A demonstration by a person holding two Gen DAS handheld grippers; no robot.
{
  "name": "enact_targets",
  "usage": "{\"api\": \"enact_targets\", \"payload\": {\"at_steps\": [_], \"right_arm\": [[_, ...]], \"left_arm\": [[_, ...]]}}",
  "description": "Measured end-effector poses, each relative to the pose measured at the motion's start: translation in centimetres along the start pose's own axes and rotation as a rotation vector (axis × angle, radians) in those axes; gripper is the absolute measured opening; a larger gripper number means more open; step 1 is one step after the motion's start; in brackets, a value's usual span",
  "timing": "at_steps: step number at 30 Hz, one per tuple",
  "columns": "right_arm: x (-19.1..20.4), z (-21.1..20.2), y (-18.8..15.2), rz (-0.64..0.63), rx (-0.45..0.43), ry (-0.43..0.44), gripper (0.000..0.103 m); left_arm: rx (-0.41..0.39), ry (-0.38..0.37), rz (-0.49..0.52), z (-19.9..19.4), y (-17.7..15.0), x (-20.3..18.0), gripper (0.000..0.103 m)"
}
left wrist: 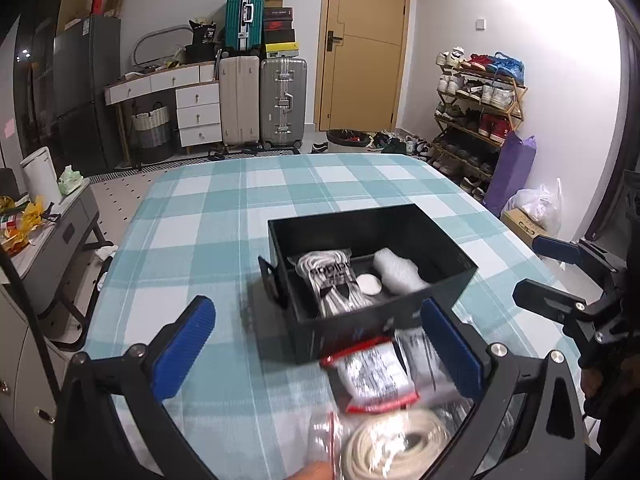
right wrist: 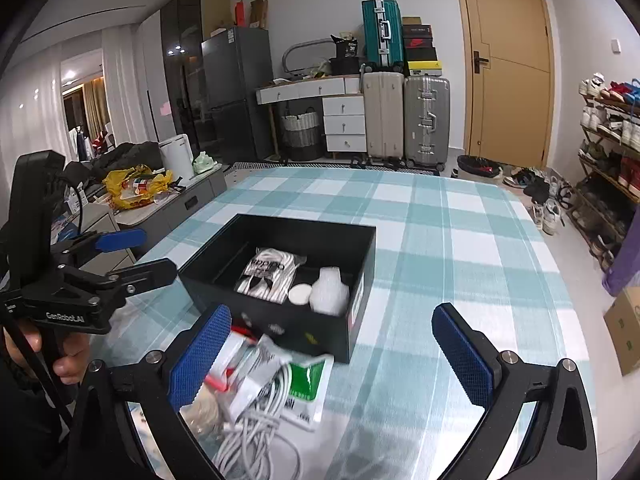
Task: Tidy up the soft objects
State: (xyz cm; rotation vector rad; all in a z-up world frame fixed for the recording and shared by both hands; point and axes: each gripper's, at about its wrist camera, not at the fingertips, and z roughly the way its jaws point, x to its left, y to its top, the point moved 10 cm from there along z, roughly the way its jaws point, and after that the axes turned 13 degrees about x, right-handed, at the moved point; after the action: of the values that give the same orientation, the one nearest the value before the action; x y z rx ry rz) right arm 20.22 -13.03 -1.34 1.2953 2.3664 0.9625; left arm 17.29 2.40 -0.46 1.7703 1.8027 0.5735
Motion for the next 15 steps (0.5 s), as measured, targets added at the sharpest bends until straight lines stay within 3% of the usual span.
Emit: {"api": "enact_targets", "payload": {"at_steps": [15], "right_arm": [[3.3,-0.4,-4.7,-0.065,0.071,-0.005,0.102]], "left_arm": [[0.004,0.021,0.013,-2.1,-3.7,-0.9,0.103]]}}
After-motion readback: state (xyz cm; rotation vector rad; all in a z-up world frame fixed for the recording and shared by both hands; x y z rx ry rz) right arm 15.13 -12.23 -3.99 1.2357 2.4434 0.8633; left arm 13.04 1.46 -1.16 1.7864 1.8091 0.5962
